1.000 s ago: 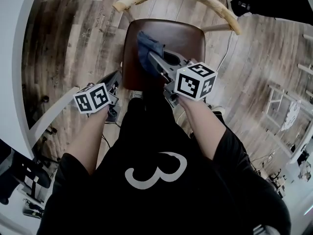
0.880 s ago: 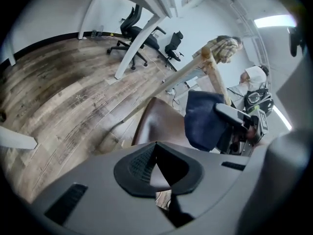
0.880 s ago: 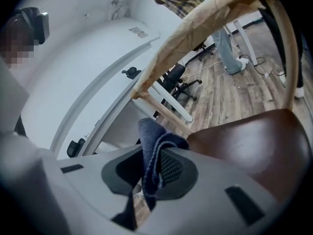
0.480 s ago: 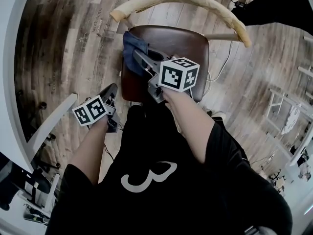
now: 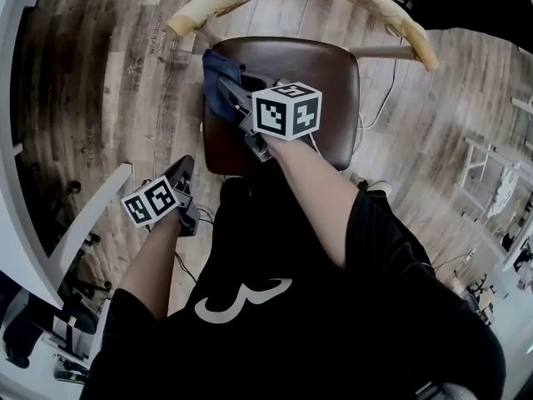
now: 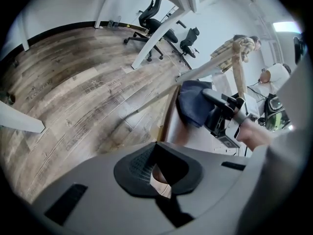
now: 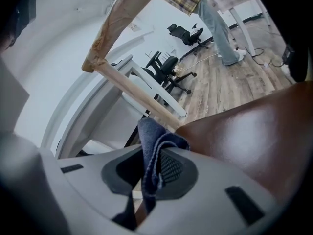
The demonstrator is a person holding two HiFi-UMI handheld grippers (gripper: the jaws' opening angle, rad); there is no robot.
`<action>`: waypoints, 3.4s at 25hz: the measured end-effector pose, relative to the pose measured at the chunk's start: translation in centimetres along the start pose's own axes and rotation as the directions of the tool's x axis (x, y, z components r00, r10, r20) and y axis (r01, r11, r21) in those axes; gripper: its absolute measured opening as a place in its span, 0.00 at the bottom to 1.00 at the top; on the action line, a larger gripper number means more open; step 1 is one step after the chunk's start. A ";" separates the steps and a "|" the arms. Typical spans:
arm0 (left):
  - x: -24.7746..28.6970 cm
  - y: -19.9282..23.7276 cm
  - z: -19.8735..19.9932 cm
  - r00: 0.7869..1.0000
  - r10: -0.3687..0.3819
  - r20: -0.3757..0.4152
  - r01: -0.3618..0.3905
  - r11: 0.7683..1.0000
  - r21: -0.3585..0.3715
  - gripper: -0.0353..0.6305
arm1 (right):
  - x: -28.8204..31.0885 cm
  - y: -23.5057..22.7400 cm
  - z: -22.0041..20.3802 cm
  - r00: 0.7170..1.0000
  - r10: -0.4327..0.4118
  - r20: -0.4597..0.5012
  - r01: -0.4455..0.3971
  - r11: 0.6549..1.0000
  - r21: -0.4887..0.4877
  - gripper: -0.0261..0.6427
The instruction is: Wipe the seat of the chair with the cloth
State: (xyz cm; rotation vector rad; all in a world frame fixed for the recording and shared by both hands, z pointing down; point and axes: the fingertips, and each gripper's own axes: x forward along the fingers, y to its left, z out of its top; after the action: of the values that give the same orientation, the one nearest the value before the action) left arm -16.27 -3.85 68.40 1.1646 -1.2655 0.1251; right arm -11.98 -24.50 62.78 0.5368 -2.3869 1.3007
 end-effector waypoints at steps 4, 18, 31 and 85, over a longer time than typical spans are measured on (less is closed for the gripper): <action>0.1 0.5 -0.1 1.000 0.007 -0.015 -0.007 1.000 0.014 0.07 | 0.3 -1.0 -0.5 0.999 -0.048 -0.016 0.048 0.999 -0.018 0.12; 0.9 1.4 -0.9 0.997 0.025 -0.068 -0.020 0.998 0.063 0.07 | 0.4 -3.8 0.0 0.987 -0.163 -0.015 0.161 0.984 -0.082 0.12; 1.0 2.1 -1.1 0.993 0.064 -0.102 -0.052 0.992 0.118 0.07 | -3.8 -7.6 0.6 0.961 -0.276 0.021 0.277 0.955 -0.109 0.12; 0.3 1.5 -2.2 0.991 0.082 -0.107 -0.062 0.983 0.175 0.07 | -20.6 -11.5 4.0 0.857 -0.440 0.269 0.469 0.881 -0.055 0.12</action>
State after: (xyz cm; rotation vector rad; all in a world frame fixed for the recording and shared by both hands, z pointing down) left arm -15.67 -1.68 69.91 1.2404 -1.2142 0.3551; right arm 10.82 -30.60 58.90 1.2075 -2.3021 0.9154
